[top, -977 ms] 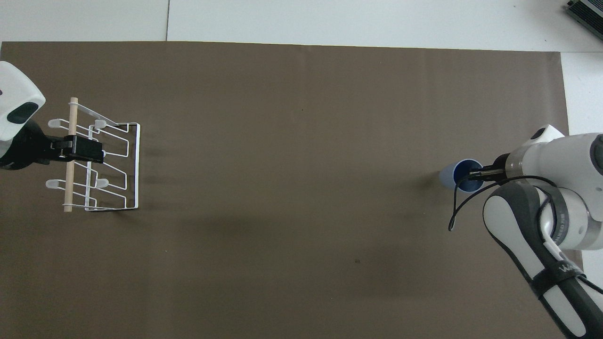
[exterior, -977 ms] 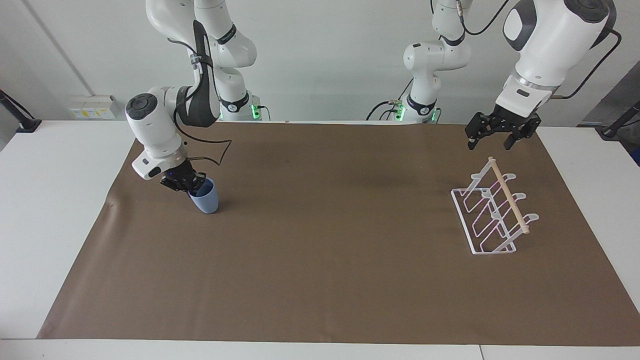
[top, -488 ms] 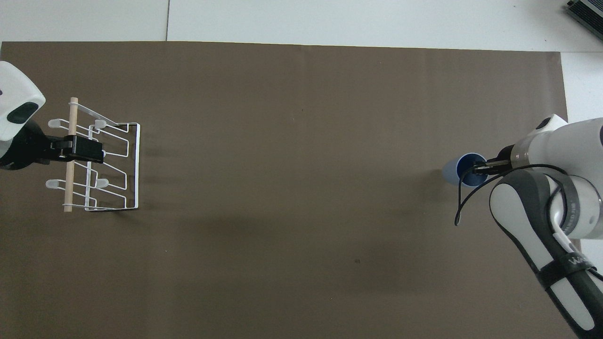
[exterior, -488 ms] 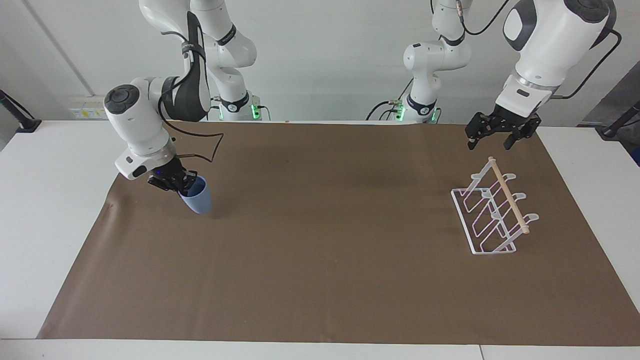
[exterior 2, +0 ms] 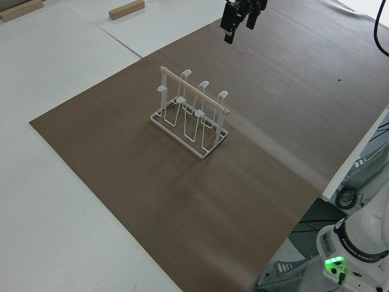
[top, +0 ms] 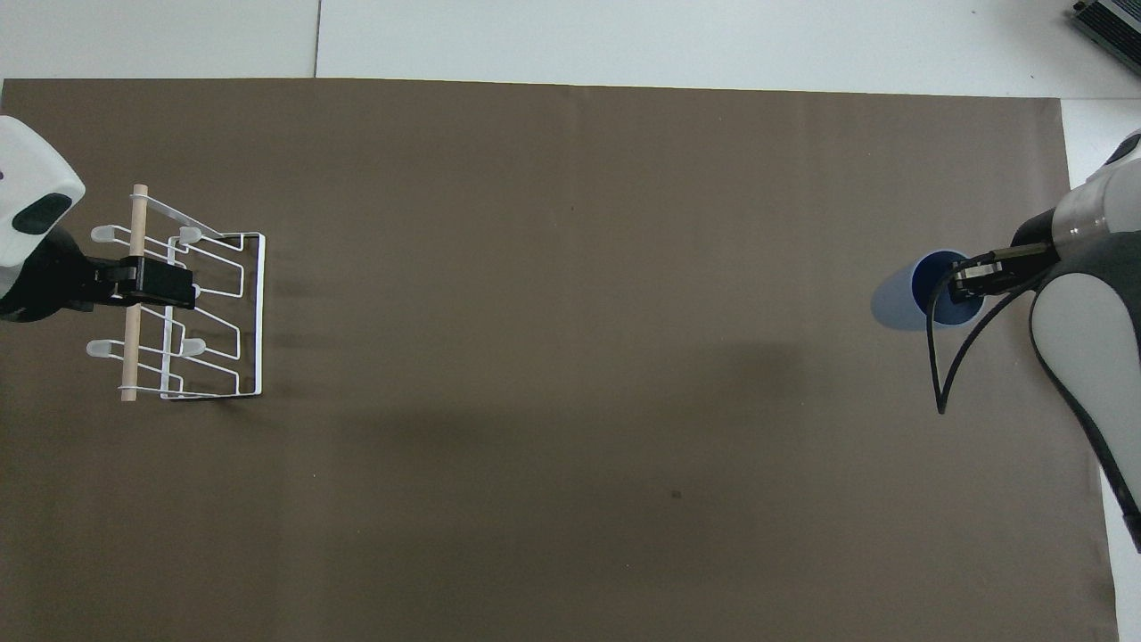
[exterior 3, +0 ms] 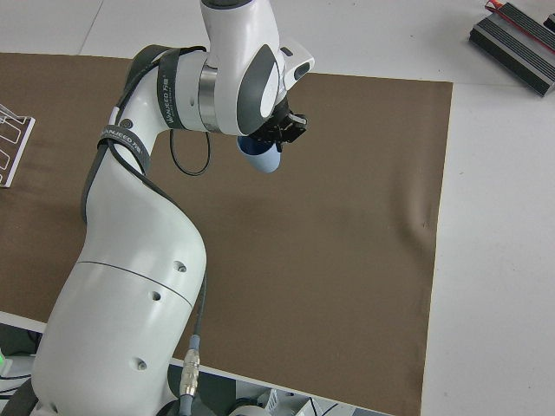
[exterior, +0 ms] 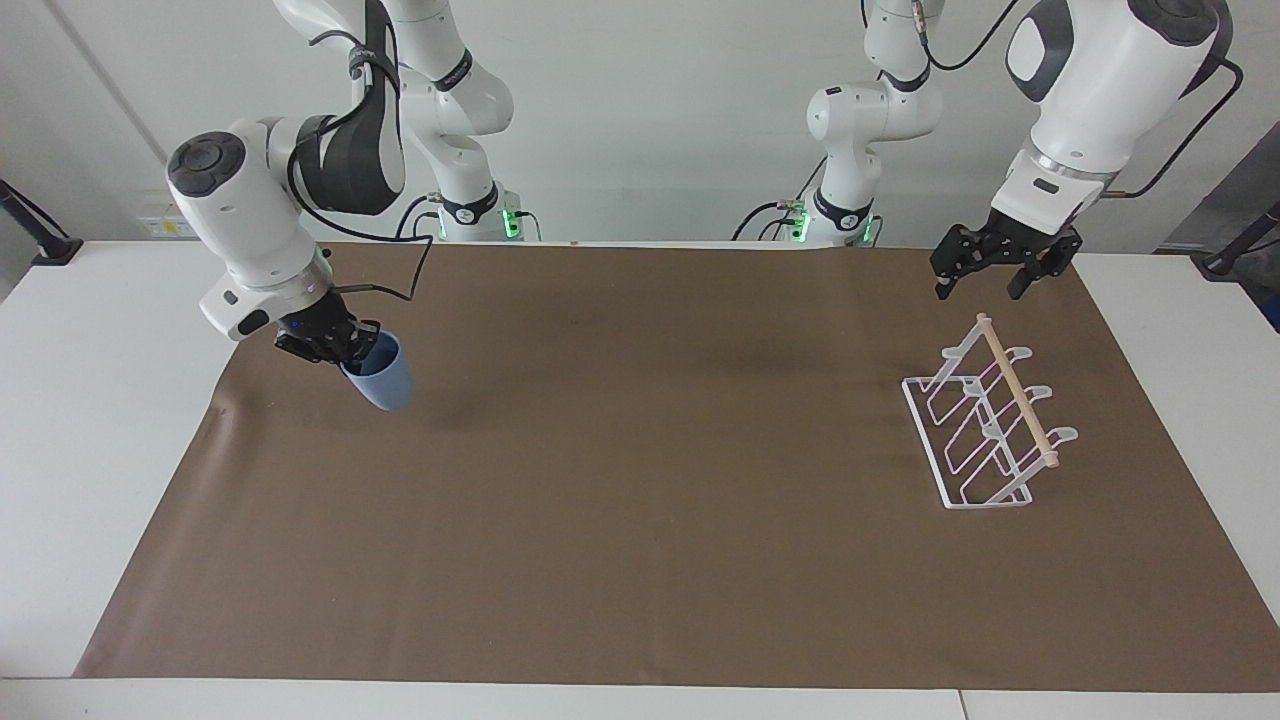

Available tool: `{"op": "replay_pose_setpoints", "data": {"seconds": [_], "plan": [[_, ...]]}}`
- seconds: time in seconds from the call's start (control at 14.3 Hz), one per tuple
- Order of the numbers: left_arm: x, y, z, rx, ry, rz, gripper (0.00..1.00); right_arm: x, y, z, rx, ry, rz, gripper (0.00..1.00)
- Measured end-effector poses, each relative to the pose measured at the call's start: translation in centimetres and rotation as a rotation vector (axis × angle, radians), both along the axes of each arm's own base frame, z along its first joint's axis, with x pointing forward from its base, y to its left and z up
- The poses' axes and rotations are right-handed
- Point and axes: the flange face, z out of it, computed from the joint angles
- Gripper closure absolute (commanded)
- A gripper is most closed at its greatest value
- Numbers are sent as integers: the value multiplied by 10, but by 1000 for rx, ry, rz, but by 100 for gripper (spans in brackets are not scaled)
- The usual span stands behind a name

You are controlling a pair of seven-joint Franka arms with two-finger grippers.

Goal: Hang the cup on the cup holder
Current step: 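Lift the blue cup with the right gripper and tip it sideways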

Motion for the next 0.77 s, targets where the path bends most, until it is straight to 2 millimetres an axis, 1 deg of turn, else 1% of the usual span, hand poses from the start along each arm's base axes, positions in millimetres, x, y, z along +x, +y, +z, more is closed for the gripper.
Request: {"op": "replay_pose_setpoints", "data": {"seconds": [0.07, 0.21, 0.35, 0.49, 0.63, 0.77], "plan": [[0, 0, 0, 0, 0, -1, 0, -3, 2, 9, 0, -1, 3, 100], [-2, -5, 0, 1, 4, -10, 0, -10, 2, 20, 0, -2, 3, 100], [-2, -6, 0, 1, 8, -11, 0, -13, 3, 24, 9, 0, 2, 100], [-4, -6, 1, -14, 22, -6, 0, -14, 12, 23, 91, 7, -1, 100], [-8, -9, 11, -86, 49, 33, 0, -15, 23, 23, 187, 19, 15, 100], [-10, -9, 25, -175, 68, 145, 0, -16, 37, 24, 277, 25, 22, 100]]}}
